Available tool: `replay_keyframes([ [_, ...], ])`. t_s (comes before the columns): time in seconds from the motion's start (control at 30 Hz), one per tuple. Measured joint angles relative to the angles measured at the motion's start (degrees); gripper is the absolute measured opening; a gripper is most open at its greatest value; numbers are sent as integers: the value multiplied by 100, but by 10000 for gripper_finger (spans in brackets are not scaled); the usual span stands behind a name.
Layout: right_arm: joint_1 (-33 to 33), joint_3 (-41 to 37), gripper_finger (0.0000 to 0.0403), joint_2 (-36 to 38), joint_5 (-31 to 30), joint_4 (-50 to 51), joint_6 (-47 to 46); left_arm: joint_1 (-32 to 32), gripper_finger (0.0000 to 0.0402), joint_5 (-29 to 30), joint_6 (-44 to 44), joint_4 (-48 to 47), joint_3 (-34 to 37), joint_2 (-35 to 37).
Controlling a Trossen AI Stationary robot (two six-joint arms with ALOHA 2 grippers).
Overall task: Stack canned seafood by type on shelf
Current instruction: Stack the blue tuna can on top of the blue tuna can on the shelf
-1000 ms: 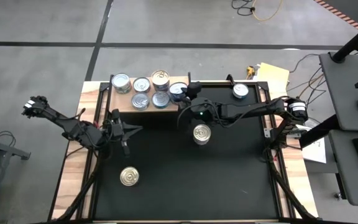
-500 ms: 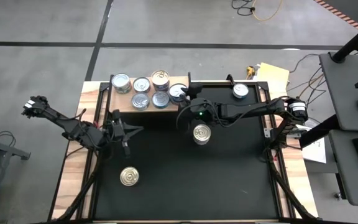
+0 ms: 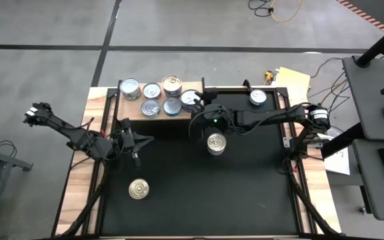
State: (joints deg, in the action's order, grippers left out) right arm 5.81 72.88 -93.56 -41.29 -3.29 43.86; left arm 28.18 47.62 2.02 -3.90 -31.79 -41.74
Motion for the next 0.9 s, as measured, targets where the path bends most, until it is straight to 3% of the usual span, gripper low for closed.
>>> replay_keyframes([
  [0.57, 172, 0, 347, 5, 243, -12, -498, -1, 0, 0, -107, 4, 0, -20],
  [0.9, -243, 0, 352, 478, 229, 379, -887, 0, 0, -8, -139, -7, 0, -28],
])
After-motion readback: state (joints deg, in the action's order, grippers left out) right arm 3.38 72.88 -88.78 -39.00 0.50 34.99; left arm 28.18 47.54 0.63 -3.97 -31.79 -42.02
